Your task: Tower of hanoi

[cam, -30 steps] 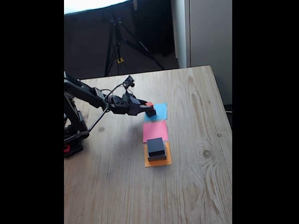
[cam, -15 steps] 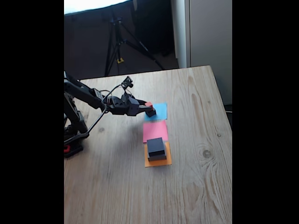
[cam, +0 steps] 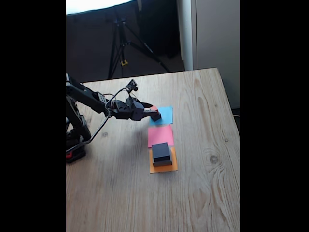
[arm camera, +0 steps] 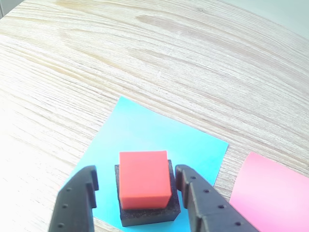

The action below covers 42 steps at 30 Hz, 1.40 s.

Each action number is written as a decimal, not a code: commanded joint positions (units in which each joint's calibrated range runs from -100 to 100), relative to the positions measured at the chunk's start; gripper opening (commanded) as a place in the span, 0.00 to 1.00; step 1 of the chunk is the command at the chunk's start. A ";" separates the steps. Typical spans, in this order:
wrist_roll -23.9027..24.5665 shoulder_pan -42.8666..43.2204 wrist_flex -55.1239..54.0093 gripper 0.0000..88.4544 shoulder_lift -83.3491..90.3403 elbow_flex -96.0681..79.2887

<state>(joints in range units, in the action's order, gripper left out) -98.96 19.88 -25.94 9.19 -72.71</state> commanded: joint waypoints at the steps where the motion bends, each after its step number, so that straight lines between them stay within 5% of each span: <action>1: -1.04 -0.44 -0.49 0.23 2.69 0.71; 13: 6.82 0.64 8.58 0.29 14.50 1.98; 18: 15.85 1.23 26.95 0.01 24.72 9.25; 25: 25.55 1.65 59.17 0.01 35.32 28.62; 33: 19.86 -4.79 95.51 0.01 36.91 53.07; 42: 12.34 -18.58 116.07 0.01 34.26 78.34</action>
<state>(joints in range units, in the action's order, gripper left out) -83.68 6.76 83.19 43.57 -5.26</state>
